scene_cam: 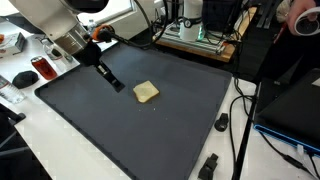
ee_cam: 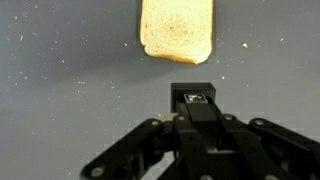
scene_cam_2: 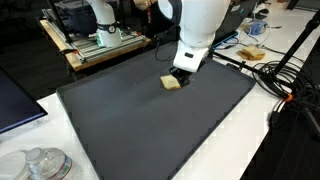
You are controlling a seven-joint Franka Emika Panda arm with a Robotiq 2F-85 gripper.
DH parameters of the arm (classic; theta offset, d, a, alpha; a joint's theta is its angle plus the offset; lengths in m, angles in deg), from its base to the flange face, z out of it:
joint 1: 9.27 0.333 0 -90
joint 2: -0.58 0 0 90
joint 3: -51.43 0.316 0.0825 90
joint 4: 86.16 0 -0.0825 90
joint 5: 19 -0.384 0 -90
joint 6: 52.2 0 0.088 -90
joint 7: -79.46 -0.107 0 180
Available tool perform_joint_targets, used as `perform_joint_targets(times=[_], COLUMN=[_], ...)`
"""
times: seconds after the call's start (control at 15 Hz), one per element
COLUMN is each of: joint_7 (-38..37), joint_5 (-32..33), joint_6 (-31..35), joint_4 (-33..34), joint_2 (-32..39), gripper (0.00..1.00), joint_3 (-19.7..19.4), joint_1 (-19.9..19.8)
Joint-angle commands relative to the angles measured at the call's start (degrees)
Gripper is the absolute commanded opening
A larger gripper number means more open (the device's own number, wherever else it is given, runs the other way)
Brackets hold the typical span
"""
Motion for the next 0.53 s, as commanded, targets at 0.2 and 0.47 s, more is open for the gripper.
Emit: perform_joint_targets(times=[0.2,0.47], joint_7=[-7.16,-13.77], joint_5=[5.34,8.53], joint_6=[-4.13,0.54], joint_4=[10.31,7.05], joint_2=[7.21,5.36], gripper=[0.06,0.06], joint_3=[-1.59,-3.31], joint_1=[3.92,7.62])
